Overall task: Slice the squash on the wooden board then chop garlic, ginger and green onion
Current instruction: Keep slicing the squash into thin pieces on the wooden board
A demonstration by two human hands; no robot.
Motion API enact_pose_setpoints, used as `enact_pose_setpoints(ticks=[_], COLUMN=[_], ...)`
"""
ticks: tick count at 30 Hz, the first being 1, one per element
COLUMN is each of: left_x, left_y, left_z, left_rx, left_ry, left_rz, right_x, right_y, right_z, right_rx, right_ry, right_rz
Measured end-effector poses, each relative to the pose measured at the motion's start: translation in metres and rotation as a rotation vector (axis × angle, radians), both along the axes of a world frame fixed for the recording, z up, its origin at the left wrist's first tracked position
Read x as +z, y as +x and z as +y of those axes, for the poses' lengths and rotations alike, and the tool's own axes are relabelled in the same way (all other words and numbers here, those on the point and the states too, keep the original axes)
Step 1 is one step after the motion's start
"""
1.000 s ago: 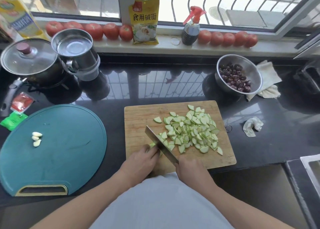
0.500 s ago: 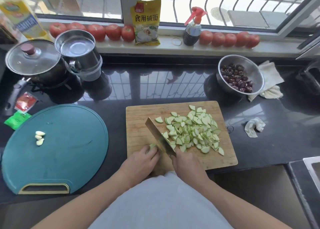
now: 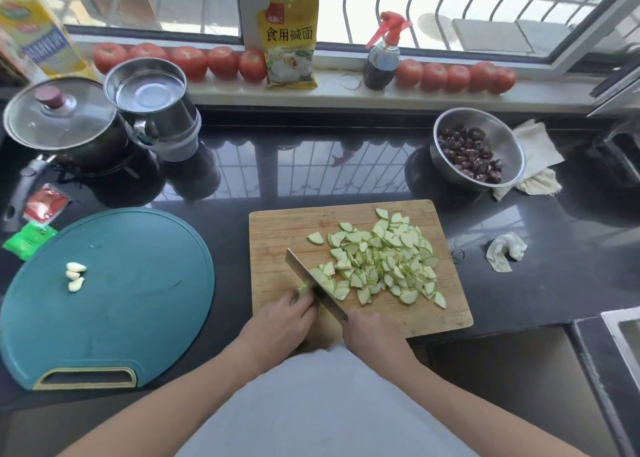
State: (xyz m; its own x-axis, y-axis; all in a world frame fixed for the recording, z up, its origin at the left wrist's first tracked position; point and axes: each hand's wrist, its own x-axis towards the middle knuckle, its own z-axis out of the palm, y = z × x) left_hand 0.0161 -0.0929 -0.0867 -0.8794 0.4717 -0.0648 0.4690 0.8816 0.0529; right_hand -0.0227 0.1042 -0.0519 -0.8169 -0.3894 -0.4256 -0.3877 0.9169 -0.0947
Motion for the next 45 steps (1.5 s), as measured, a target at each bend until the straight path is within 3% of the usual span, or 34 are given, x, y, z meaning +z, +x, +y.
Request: enact_pose_setpoints(ticks=[12, 26, 31, 36, 45], left_x=[0.001, -0.002, 0.001, 0.002, -0.003], left_y=[0.002, 0.001, 0.002, 0.003, 0.003], left_z=[0.000, -0.001, -0.001, -0.004, -0.003], left_rx=[0.033, -0.004, -0.007, 0.009, 0.019], left_ry=[-0.009, 0.001, 0.022, 0.023, 0.026], left_rz=[-0.054, -0.019, -0.024, -0.046, -0.078], right_x=[0.000, -0.015, -0.013, 0.007, 0.008], right_y=[-0.004, -0.001, -0.018, -0.007, 0.004], right_z=[0.006, 0.003, -0.026, -0.005, 0.009], right_rx=[-0.106, -0.025, -0.034, -0.069, -0.071], right_ry=[-0.255, -0.028, -0.099, -0.209, -0.090], right_rz=[-0.019, -0.023, 0.004, -0.030, -0.088])
